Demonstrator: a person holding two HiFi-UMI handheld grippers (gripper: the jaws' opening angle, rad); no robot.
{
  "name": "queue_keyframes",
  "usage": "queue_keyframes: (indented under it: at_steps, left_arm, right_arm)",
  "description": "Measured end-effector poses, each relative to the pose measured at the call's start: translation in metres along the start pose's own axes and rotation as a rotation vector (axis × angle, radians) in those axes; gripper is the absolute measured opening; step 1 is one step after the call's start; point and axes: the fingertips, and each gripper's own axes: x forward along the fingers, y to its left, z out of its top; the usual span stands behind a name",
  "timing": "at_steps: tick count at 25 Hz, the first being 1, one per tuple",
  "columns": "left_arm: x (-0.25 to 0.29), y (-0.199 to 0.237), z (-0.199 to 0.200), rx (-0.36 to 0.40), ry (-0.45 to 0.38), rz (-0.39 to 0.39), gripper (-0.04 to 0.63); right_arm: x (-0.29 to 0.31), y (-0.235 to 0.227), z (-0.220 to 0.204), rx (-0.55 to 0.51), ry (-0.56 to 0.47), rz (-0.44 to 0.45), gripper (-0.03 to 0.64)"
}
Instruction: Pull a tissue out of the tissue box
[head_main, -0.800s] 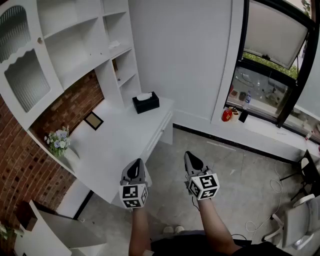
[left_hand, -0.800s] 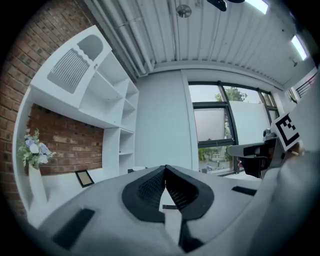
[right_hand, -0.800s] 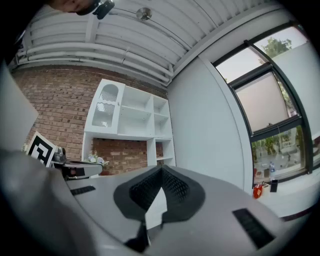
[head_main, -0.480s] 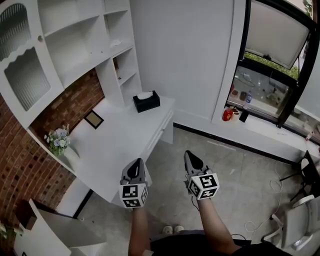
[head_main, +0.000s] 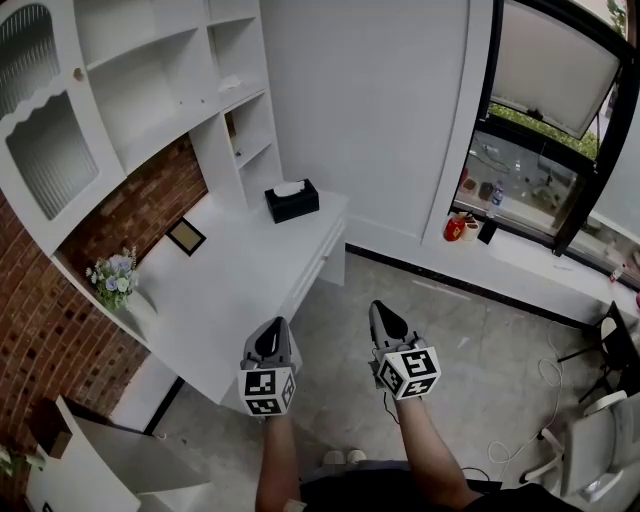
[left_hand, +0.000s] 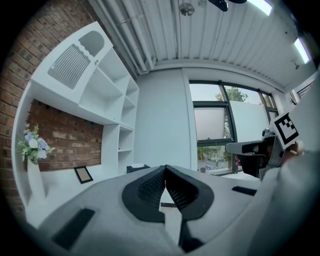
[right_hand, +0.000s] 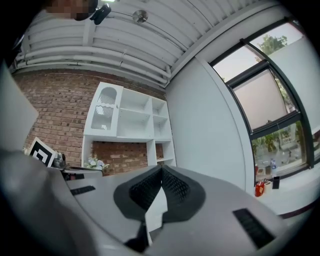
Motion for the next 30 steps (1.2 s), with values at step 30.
queue_keyframes:
  at_steps: [30]
  left_arm:
    - [-0.024,-0.022,-0.007,-0.040,-0.025,-0.009,0.199]
  right_arm:
    - [-0.020,-0.019,-0.011,0.055,0.008,0.004,-0.003]
